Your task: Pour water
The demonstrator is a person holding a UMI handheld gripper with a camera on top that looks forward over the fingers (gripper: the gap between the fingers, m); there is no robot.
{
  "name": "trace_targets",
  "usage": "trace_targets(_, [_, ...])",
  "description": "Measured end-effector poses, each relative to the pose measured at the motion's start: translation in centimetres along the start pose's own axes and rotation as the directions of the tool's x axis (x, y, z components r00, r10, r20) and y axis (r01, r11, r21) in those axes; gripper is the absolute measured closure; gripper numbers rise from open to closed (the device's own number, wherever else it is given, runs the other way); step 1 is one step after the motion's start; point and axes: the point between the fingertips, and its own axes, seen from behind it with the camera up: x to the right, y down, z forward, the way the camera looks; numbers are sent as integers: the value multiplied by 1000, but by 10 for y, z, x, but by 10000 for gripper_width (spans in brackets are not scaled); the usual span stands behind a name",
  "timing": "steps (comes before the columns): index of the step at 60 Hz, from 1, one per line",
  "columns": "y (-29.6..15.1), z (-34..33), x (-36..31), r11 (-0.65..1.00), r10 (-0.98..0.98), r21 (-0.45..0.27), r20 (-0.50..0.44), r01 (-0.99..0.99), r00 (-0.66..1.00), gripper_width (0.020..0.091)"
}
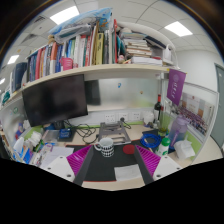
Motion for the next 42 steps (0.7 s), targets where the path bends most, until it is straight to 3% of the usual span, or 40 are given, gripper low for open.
trace_targets(24, [135,43,166,992,-51,-123,-122,36,991,251])
trace_targets(31, [140,75,198,995,-37,-100,-107,26,994,252])
trace_targets(42, [113,126,225,998,-63,-13,-79,62,995,250])
